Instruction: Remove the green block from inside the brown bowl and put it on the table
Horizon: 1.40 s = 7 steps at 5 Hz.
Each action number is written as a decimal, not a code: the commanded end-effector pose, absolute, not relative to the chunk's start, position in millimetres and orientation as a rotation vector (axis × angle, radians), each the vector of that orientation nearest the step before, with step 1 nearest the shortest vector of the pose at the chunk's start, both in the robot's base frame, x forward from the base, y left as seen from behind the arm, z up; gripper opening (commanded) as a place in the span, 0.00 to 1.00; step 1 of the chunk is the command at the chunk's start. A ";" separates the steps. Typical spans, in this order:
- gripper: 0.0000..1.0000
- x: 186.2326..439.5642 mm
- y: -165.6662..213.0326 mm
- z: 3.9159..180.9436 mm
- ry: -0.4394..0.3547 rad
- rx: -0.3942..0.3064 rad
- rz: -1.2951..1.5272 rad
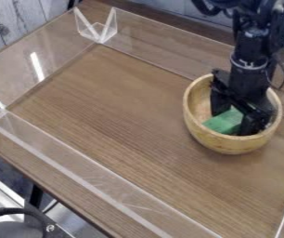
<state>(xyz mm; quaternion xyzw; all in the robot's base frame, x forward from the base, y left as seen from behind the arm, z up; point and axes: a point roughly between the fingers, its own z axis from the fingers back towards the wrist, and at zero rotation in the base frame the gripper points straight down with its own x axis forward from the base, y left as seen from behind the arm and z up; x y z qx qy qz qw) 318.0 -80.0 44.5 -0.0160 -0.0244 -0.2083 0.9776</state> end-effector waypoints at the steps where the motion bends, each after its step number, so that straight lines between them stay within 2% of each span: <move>1: 1.00 326.3 -79.5 68.0 -0.133 -0.040 -0.412; 2: 1.00 327.9 -79.0 65.3 -0.136 -0.042 -0.411; 3: 0.00 330.1 -77.5 62.0 -0.131 -0.044 -0.404; 7: 0.00 329.3 -65.1 72.9 -0.148 -0.041 -0.375</move>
